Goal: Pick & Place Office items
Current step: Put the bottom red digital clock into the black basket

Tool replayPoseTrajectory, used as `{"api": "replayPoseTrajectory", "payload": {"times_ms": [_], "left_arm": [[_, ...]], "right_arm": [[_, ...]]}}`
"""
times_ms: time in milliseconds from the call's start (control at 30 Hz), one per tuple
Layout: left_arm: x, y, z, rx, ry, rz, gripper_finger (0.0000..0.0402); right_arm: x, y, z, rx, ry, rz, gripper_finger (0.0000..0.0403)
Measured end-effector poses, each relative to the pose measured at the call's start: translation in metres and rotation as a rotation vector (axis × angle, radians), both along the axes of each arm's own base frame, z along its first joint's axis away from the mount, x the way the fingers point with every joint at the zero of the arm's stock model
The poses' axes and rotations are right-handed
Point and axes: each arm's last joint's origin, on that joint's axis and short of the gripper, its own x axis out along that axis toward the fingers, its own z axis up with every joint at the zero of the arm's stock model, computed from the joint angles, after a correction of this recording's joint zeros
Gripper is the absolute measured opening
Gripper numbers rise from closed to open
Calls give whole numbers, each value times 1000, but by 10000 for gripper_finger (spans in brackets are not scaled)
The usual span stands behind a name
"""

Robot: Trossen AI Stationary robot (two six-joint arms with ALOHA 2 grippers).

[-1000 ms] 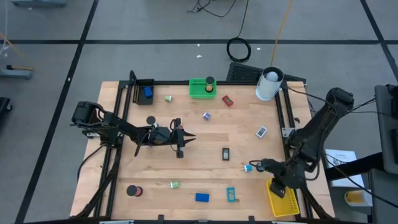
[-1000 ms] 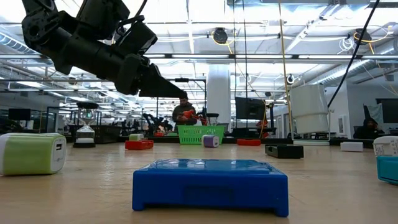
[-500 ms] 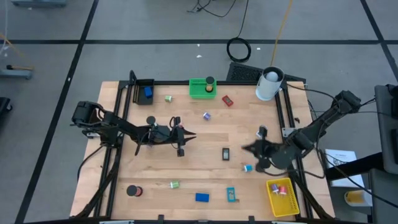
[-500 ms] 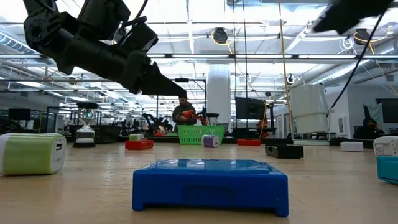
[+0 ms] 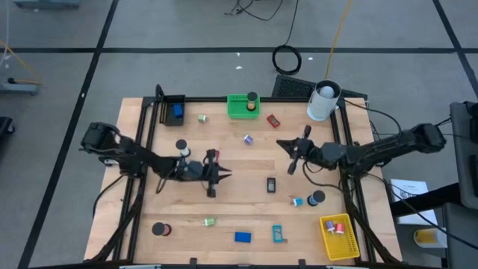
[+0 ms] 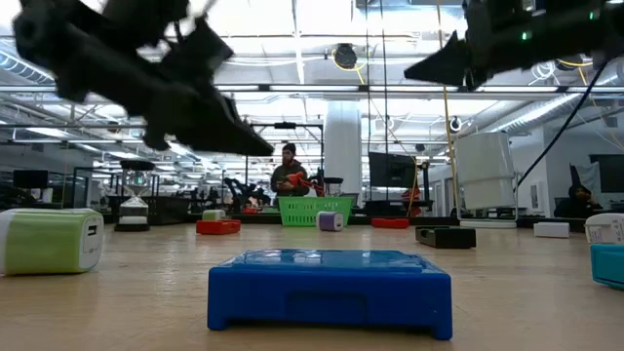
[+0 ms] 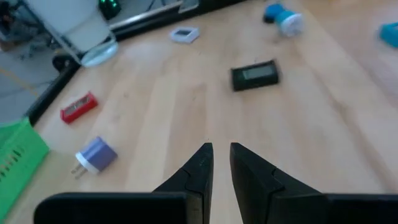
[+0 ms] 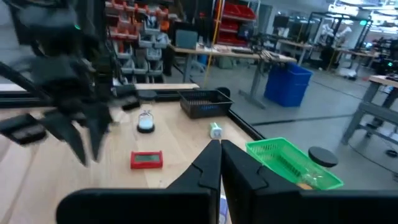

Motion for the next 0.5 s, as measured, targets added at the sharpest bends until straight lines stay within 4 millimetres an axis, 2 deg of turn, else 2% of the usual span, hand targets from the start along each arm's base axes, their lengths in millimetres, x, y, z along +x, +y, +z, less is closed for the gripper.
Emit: {"api": "replayPoseTrajectory", "payload": {"times_ms": [167, 300, 500], "left_arm": [[-8, -23, 25, -15, 63, -1, 60], [-13, -31, 30, -135, 117, 48, 60], [-13, -22, 23, -285, 141, 336, 76]], "right_arm": [[0, -11, -2, -16, 0, -19, 4], [0, -17, -3, 20, -8, -52, 4], [4, -19, -10, 38, 13, -61, 4]]}}
